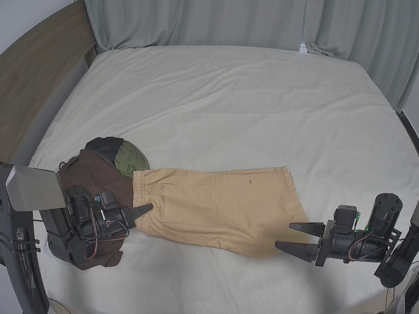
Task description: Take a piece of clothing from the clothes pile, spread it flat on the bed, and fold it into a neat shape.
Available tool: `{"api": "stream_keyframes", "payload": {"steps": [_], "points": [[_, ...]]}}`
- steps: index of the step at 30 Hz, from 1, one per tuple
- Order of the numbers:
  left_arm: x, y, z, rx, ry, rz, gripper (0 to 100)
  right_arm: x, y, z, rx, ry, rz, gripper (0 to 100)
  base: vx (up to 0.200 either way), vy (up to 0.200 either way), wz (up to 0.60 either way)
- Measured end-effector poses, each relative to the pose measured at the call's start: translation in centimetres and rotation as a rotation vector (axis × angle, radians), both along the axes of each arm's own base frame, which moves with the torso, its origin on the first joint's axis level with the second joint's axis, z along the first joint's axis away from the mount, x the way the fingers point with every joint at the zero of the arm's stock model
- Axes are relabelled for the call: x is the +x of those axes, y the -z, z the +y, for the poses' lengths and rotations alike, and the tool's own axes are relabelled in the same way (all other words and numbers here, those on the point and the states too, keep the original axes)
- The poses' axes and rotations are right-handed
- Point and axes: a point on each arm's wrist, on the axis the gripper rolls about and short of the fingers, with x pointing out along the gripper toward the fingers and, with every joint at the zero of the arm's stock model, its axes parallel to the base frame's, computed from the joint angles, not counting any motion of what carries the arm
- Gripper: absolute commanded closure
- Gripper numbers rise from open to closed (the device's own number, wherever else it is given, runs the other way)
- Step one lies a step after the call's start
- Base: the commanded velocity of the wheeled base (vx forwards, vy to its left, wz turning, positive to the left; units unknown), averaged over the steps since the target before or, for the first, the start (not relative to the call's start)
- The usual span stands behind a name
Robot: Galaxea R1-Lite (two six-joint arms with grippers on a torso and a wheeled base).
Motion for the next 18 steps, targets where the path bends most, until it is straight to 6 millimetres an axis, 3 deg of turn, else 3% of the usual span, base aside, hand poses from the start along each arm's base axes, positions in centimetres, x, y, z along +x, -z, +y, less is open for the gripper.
{"api": "stream_keyframes", "payload": {"steps": [18], "points": [[-1.7,-2.0,3.2,-0.007,-0.028,-0.027,100,0.0,0.1,0.1,-0.001,-0.002,0.003,0,0.000,0.000,0.00]]}}
